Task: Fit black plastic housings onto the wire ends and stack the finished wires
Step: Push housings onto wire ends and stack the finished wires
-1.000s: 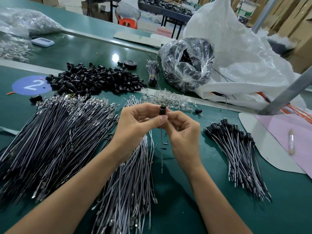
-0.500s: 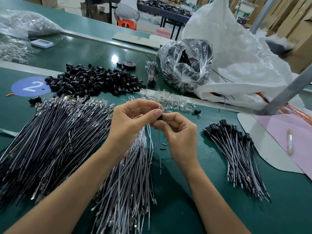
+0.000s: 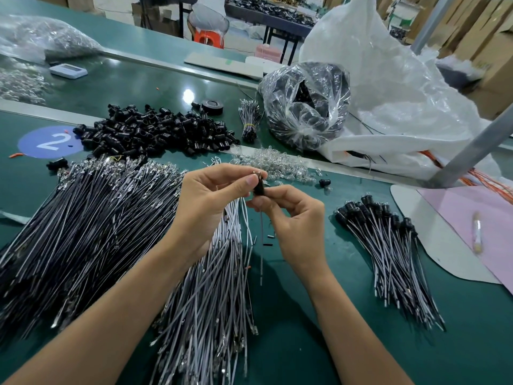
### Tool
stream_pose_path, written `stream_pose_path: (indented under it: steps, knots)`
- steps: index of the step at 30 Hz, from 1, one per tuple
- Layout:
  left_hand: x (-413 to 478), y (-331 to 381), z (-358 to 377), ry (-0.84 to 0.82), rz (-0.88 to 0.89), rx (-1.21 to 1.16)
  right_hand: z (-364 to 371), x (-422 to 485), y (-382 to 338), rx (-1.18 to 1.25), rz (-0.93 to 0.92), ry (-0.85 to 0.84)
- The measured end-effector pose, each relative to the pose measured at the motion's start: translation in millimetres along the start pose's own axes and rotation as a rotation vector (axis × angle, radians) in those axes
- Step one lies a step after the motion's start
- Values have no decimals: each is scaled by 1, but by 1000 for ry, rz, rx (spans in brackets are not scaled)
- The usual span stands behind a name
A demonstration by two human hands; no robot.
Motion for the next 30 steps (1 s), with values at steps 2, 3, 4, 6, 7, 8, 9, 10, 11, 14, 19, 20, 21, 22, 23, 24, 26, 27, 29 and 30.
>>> stream_pose_path:
  steps: [2, 3, 4, 6, 7, 8, 9, 10, 11, 14, 19, 20, 21, 22, 23, 24, 26, 27, 29, 30]
  knots:
    - [0, 0, -1, -3, 6, 5, -1, 0, -2, -72, -31, 18]
    - [0, -1, -1, -4, 7, 4, -2, -1, -3, -123, -62, 38]
    - [0, -1, -1, -7, 4, 0, -3, -1, -4, -183, -100, 63]
    - [1, -2, -2, -15, -10, -18, -4, -3, -5, -292, -156, 104]
    - [1, -2, -2, -16, -19, -30, -5, -4, -5, -327, -170, 117]
    - [1, -3, -2, -14, -26, -39, -5, -5, -6, -346, -179, 128]
    - [1, -3, -3, -14, -30, -43, -5, -5, -6, -353, -182, 136]
    - [1, -4, -2, -18, -30, -42, -5, -5, -7, -352, -180, 141]
    - [1, -4, -2, -25, -26, -37, -5, -5, -7, -345, -173, 142]
    - [1, -4, -1, -36, -19, -32, -6, -4, -6, -311, -141, 132]
    - [1, -3, -1, -50, -10, -28, -6, -3, -7, -269, -101, 113]
    - [1, -3, -1, -51, -10, -26, -6, -3, -7, -260, -94, 110]
    - [1, -3, -1, -49, -10, -25, -6, -2, -7, -251, -89, 105]
    - [2, -4, -2, -47, -12, -26, -6, -2, -7, -245, -89, 100]
    - [2, -4, -2, -45, -14, -28, -6, -2, -7, -239, -91, 95]
    - [2, -5, -2, -44, -16, -30, -5, -2, -7, -235, -93, 91]
    - [2, -5, -3, -45, -15, -33, -5, -2, -6, -229, -93, 92]
    - [2, -5, -2, -46, -15, -35, -6, -1, -5, -227, -88, 94]
    - [2, -6, -2, -51, -21, -39, -6, 0, -3, -211, -60, 89]
    - [1, -6, -2, -57, -27, -41, -6, 1, -2, -194, -40, 83]
Point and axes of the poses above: each hand's wrist, its own x-axis towards the middle knuckle, its own z-axis out of the palm, y = z × x, the point moved 5 cm from there along x, towards the middle knuckle, and after that the axes turned 8 degrees about z, right-handed, at the moved point
